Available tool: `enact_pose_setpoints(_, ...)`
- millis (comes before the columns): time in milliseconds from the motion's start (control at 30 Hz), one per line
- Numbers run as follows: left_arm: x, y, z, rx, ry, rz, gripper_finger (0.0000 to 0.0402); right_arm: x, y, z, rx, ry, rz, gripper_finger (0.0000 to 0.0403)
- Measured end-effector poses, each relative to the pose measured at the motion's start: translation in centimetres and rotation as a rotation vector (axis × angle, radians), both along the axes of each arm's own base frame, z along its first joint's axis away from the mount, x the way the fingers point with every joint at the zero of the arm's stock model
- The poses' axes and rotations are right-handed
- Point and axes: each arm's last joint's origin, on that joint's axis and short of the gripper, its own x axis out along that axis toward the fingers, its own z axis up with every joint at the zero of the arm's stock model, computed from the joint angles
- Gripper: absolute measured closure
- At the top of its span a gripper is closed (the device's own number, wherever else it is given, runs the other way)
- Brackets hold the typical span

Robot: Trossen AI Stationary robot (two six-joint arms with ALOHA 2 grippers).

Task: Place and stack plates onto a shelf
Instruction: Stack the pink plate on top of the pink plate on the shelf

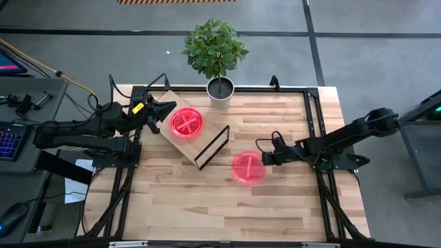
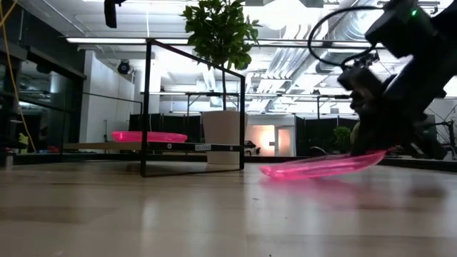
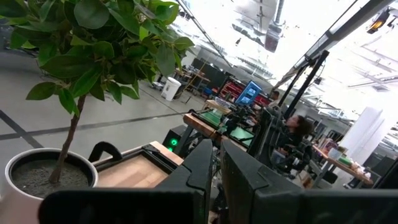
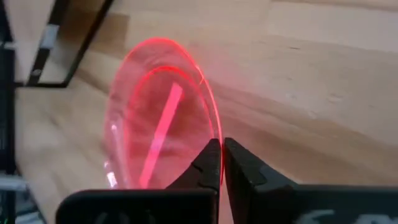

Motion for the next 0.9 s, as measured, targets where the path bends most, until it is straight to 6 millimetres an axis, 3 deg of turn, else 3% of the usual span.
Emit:
enact_pose_setpoints(533, 0.0, 0.0, 0.1, 0.000, -0.006, 0.000, 0.0378, -2.5, 0.0, 6.9, 0.122, -0.362, 0.210, 0.0403)
enact_pose_setpoints(733, 0.0, 0.0, 0.1, 0.001, -0.012, 0.000, 0.0378, -0.1, -0.5, 12.0, -0.015, -0.491, 0.207, 0.0403)
enact_pose_setpoints(900, -0.1, 0.0, 0.4, 0.003, -0.048, 0.000, 0.0378, 3.1, -2.7, 17.0, -0.228, -0.518, 0.140, 0.0403)
